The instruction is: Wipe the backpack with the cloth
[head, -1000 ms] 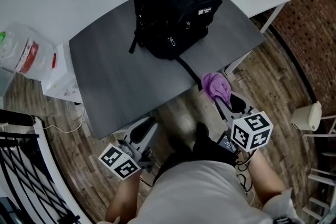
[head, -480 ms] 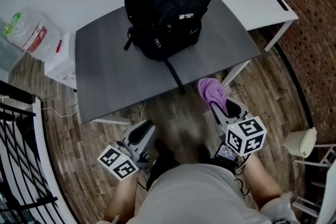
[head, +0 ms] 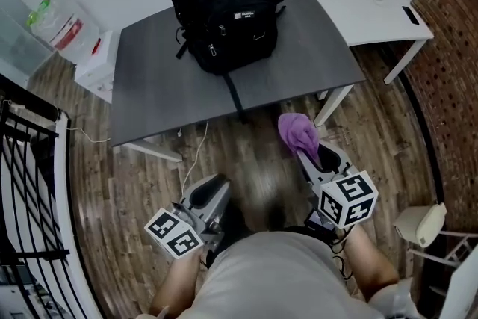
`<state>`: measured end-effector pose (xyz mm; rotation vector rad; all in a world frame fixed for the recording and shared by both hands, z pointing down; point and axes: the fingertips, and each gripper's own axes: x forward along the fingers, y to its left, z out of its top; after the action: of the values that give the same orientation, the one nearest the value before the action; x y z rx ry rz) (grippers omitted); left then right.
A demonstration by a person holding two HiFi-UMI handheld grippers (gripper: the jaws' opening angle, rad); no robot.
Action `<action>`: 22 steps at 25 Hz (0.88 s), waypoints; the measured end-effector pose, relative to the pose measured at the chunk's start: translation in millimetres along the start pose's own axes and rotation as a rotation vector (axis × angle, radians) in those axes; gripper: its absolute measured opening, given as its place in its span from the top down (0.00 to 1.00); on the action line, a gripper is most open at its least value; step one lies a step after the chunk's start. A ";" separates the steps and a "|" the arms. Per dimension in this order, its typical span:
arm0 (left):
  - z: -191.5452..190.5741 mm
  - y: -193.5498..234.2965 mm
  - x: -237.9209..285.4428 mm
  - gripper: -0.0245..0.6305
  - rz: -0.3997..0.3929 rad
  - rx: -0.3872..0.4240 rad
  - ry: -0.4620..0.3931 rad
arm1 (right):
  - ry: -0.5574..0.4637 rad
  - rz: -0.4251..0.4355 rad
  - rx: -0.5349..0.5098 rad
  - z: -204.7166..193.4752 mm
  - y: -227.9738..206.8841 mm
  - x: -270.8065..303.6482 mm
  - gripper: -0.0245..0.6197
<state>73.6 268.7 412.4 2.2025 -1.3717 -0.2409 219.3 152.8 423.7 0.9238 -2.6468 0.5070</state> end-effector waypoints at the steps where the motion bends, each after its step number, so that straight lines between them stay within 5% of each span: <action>1: -1.9 -4.0 -1.5 0.82 0.009 0.006 0.004 | -0.008 0.006 0.002 0.8 0.6 -5.4 0.75; 22: 24.5 -1.2 -60.3 0.82 -0.011 0.048 0.011 | -0.072 -0.074 0.043 7.3 48.7 -41.8 0.75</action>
<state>36.1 313.6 383.7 2.2474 -1.3734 -0.2018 218.4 207.9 390.1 1.0682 -2.6634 0.5247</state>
